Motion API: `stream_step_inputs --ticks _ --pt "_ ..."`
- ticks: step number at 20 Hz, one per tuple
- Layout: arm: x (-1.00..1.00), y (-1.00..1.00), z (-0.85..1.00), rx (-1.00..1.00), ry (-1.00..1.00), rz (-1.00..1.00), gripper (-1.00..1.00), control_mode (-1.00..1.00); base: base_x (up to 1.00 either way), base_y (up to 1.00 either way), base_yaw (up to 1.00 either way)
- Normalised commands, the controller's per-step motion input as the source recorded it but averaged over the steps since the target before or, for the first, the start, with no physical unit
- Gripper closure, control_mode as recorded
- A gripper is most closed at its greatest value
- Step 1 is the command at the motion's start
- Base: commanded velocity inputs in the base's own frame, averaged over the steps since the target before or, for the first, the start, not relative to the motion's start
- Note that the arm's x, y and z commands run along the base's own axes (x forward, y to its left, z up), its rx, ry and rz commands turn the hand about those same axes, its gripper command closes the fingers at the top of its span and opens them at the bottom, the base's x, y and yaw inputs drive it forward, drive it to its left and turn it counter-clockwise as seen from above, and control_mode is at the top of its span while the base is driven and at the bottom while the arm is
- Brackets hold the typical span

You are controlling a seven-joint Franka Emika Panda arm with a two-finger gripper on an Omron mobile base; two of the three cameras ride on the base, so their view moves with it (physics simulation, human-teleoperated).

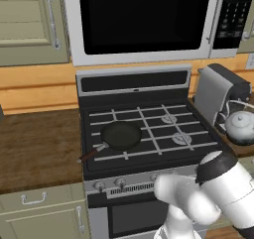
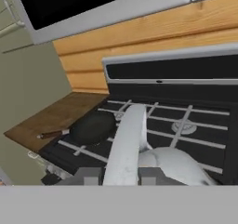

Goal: Pick the kettle from the counter and place it on a stove burner. Then turn the burner on.

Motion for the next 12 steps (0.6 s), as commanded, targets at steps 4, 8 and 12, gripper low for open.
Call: stream_step_inputs --ticks 4,8,12 --pt "0.04 0.69 0.0 0.0 0.05 0.03 1.0 -1.0 0.0 0.0 0.0" --pt "0.28 0.57 0.0 0.0 0.02 0.01 1.0 -1.0 0.0 0.0 0.0" --pt "0.53 0.53 0.0 0.0 0.11 0.0 1.0 -1.0 0.0 0.0 0.0"
